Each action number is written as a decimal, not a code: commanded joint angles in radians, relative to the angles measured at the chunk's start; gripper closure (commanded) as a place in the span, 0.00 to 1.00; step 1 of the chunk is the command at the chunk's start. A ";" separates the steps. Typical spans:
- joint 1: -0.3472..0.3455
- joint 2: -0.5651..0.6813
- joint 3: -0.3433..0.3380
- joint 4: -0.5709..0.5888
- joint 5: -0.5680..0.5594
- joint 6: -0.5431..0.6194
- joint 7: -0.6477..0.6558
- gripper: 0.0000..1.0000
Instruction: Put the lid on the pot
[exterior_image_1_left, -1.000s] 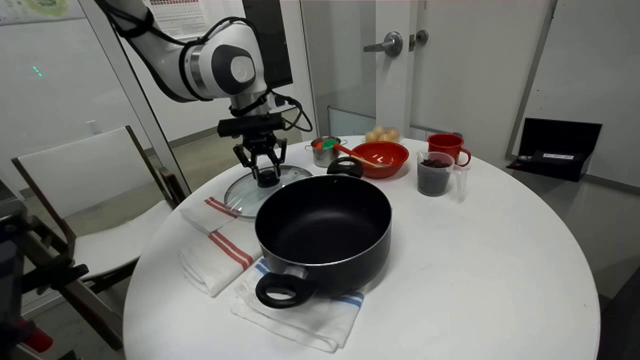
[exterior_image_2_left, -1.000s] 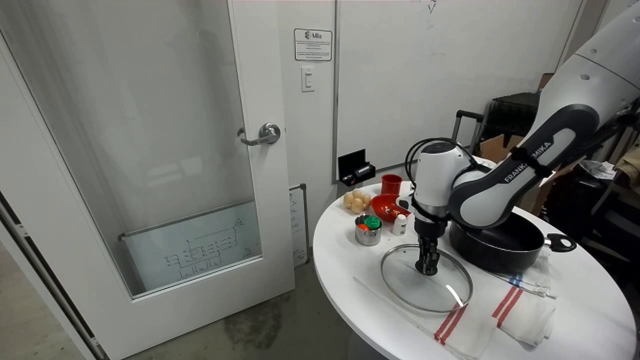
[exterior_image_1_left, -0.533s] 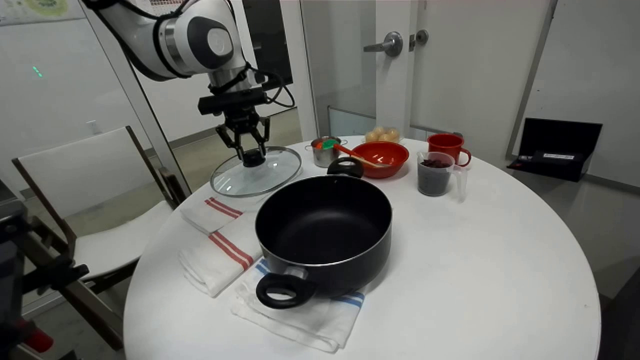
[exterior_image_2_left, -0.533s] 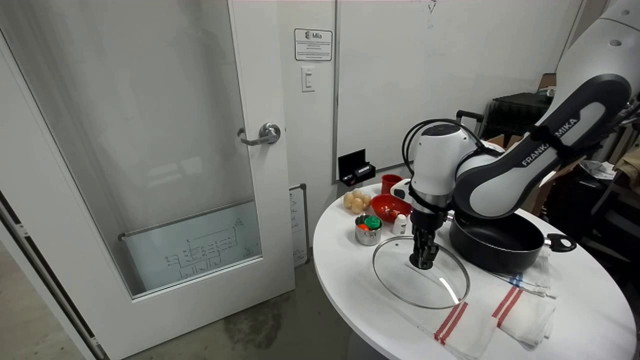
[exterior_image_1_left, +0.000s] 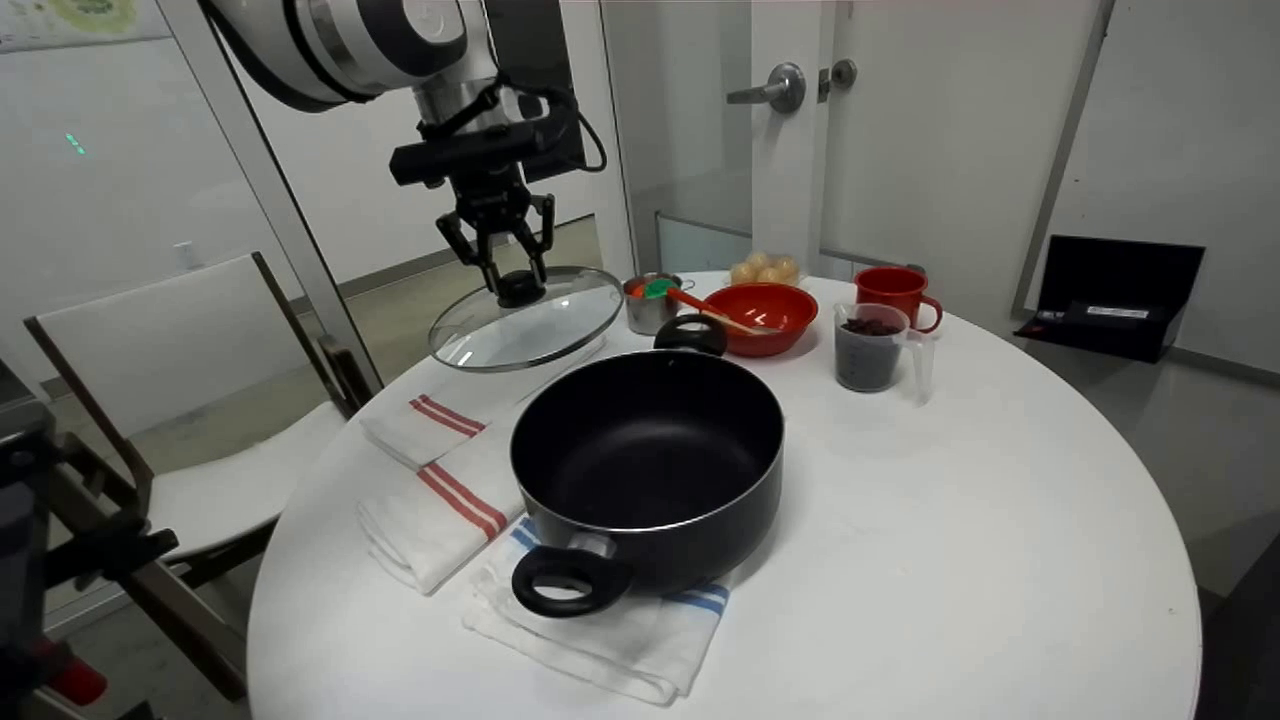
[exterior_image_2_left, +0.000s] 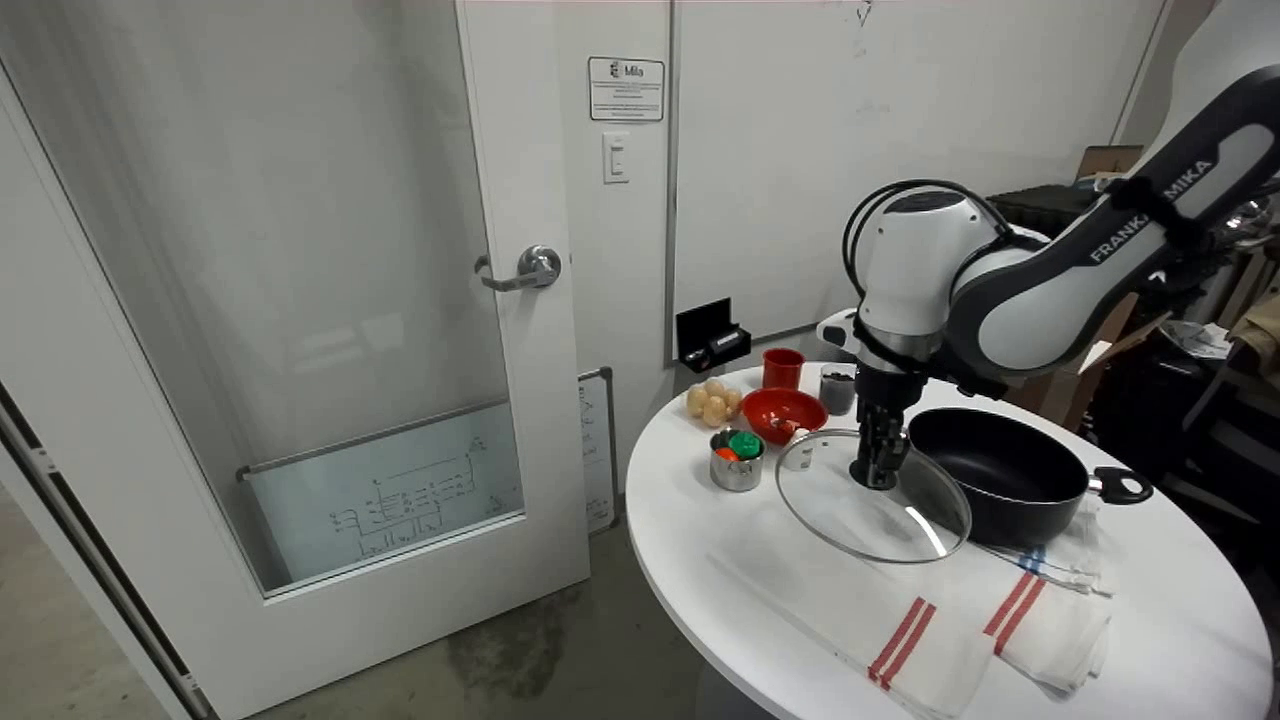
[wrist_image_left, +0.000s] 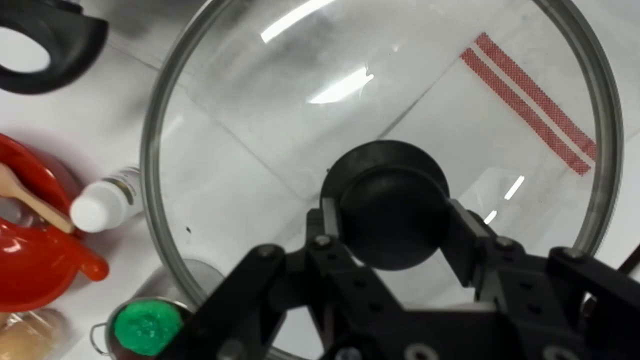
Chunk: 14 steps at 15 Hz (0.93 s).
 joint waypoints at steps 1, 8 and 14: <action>-0.056 -0.128 -0.010 -0.143 0.011 0.051 0.016 0.74; -0.195 -0.193 -0.020 -0.258 0.076 0.108 0.007 0.74; -0.293 -0.194 -0.032 -0.284 0.144 0.148 0.000 0.74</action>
